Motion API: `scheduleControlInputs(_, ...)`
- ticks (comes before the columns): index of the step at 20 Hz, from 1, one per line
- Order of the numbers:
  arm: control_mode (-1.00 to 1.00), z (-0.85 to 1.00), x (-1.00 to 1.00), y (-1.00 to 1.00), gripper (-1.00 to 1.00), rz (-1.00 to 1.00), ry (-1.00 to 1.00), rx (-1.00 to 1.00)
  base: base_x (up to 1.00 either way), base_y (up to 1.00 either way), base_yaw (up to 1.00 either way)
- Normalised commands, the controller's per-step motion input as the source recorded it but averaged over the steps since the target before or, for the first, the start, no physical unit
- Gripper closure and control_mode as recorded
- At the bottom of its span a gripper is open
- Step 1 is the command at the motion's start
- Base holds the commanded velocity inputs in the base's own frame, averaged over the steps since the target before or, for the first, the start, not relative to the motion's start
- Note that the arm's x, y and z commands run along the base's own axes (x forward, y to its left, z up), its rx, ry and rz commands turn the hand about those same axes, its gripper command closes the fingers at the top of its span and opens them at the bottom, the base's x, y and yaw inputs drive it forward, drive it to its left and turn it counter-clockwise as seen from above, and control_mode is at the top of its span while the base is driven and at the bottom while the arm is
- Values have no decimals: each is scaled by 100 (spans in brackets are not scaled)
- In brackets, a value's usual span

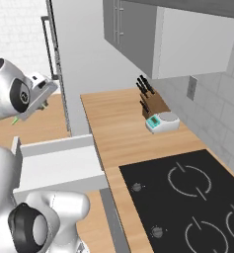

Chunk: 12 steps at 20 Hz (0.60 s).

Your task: Take a straw from the drawer in front and place it inside the glass cup on the dining counter.

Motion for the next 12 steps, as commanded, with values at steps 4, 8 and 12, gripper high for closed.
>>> scheduleControlInputs(4, -100, 0, -79, -51, 100, -24, 17, 9, 0, 0, 0)
scheduleControlInputs(8, 100, -1, -49, -31, 100, -17, 11, 4, -22, -9, -4)
scheduleControlInputs(12, 100, 0, 0, 0, 100, 0, 0, 0, -100, -25, -13)
